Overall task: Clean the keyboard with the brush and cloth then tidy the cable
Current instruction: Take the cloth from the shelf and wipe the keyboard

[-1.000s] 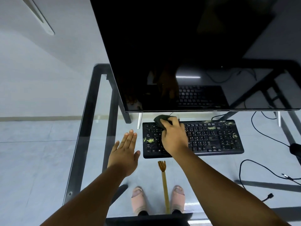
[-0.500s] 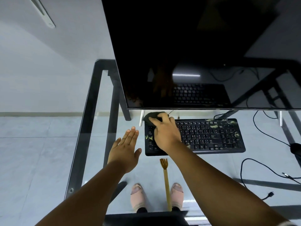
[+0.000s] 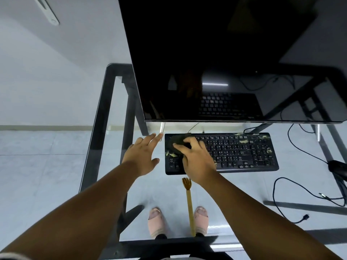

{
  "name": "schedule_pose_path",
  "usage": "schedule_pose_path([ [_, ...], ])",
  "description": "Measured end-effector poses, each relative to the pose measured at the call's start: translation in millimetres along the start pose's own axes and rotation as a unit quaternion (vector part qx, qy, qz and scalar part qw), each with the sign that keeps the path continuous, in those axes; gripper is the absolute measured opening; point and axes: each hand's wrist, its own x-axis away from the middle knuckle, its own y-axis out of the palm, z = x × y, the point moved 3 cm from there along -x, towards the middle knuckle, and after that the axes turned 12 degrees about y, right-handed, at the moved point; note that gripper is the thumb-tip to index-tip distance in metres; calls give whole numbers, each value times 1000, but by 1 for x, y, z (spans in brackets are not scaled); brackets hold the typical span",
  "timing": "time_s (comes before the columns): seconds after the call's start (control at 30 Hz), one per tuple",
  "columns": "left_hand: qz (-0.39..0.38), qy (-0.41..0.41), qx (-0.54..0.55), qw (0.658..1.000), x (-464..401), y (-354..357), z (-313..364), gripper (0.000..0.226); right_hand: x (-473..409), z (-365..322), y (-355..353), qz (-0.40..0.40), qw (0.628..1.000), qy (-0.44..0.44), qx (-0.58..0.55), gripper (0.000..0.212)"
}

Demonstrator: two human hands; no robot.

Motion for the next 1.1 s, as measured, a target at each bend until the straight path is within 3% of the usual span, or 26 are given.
schedule_pose_path([
  [0.07,-21,7,-17,1000,-5,-2,-1,85,6,10,-2,-13,999,-26,15,52],
  [0.3,-39,16,-50,998,-8,-5,-5,88,-3,-4,-2,39,998,50,3,55],
  [0.5,-40,19,-98,994,-7,-6,-6,86,18,2,3,-27,997,-62,28,54],
  [0.7,-37,6,-113,993,-7,-6,-4,86,5,-8,0,29,999,8,24,53],
  [0.9,-40,11,-116,992,-7,-8,-5,86,23,-3,8,-43,988,-142,39,56],
  [1.1,-36,11,-118,992,-9,-9,-5,87,4,-5,-4,13,999,-17,31,54],
])
